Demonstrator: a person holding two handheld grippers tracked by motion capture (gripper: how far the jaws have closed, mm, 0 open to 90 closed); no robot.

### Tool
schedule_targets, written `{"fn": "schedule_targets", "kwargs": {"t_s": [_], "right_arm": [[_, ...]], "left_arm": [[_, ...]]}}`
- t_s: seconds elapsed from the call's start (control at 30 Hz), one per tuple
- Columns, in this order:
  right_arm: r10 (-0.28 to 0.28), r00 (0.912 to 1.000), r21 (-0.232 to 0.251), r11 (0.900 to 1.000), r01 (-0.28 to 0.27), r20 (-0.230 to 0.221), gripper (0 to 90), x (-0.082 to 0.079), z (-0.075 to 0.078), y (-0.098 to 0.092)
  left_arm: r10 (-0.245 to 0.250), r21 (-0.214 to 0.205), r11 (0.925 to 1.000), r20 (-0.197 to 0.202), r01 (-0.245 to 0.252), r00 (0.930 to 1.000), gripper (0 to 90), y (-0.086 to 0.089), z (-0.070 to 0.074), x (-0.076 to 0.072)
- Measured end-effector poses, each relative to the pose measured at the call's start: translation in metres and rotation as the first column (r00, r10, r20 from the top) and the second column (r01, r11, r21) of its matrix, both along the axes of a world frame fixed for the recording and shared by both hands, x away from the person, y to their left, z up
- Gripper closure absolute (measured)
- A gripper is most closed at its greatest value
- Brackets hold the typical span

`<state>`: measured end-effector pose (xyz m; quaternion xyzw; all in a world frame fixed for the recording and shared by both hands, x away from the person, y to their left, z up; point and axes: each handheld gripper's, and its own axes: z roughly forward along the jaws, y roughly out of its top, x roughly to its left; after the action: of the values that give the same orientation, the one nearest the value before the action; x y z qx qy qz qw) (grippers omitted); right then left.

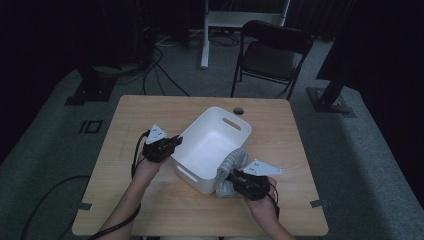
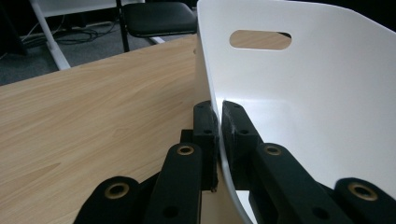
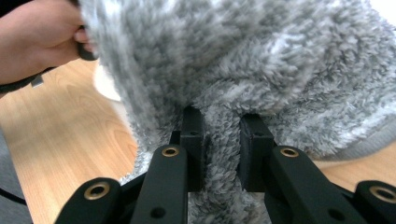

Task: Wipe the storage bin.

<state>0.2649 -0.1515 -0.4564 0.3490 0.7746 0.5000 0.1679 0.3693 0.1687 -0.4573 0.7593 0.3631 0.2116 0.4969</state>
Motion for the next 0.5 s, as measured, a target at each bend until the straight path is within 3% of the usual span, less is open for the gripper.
{"fn": "schedule_targets", "kwargs": {"t_s": [0.07,0.17,0.37,0.5], "right_arm": [[-0.002,1.0,-0.012,0.9999,0.003,0.009,75.2,-0.002,-0.002,0.004],[-0.01,0.9998,-0.032,0.9994,0.009,-0.019,75.2,0.001,-0.008,0.008],[-0.03,0.9981,-0.074,0.9969,0.026,-0.053,75.3,0.007,-0.022,0.01],[-0.044,0.9949,-0.075,0.9965,0.037,-0.091,75.3,0.014,-0.03,0.009]], "left_arm": [[-0.005,0.01,0.9999,0.004,0.005,1.0,85.2,-0.001,0.0,-0.001],[-0.016,-0.009,0.9998,-0.003,0.016,0.9999,85.4,0.0,0.0,-0.001],[-0.002,-0.01,1.0,0.0,0.002,1.0,85.3,-0.001,0.0,0.0],[0.004,-0.006,1.0,0.005,-0.004,1.0,85.1,-0.001,0.0,0.0]]}}
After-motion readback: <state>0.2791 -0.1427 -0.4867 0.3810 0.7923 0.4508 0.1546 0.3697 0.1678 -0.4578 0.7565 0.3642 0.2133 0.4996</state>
